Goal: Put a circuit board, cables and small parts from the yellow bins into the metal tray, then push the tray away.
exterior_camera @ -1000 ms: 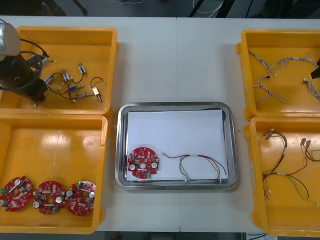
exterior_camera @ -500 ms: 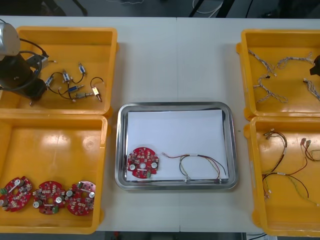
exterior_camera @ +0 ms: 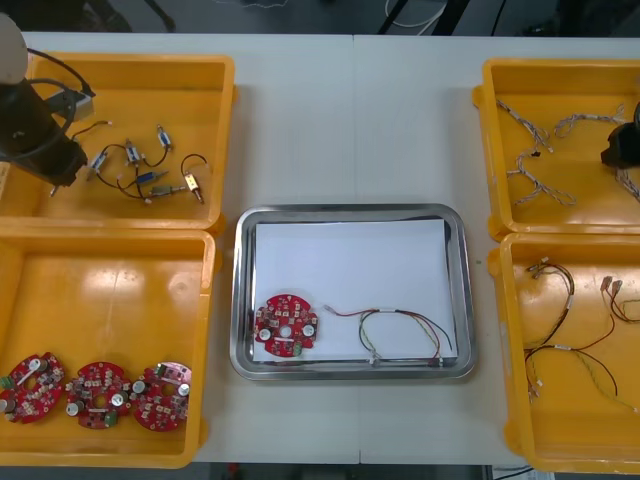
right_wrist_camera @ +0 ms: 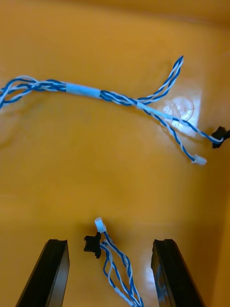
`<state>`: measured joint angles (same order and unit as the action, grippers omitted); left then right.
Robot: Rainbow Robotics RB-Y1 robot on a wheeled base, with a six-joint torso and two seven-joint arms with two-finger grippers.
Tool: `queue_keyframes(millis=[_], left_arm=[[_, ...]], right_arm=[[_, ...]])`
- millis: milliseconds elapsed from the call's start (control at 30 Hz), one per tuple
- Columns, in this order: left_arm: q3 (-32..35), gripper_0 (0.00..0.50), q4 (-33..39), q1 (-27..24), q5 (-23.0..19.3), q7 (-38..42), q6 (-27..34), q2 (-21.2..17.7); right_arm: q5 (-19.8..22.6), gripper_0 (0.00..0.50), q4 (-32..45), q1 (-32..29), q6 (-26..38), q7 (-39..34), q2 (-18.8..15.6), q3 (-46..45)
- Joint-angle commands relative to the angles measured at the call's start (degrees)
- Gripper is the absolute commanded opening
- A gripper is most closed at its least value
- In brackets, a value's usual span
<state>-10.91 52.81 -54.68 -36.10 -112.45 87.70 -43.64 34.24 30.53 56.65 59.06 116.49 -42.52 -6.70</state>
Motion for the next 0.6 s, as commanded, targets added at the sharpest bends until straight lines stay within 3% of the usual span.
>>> queue_keyframes(millis=[33,333,600], left_arm=[[-0.6,0.0,6.3,0.9,-0.3,-4.4,4.6,-4.4],[-0.6,0.0,21.6,1.6,-0.8,7.2,15.9,-4.3],[-0.7,0.0,34.3,3.1,-1.9,18.2,22.3,-2.2]], right_arm=[[0.9,0.5,-2.5,2.9,-1.4,1.2,0.6,-2.0],[1.1,0.5,-4.6,2.8,-2.8,0.2,0.8,-2.0],[3.2,0.5,-5.0,2.0,-4.2,-0.2,0.9,-2.1]])
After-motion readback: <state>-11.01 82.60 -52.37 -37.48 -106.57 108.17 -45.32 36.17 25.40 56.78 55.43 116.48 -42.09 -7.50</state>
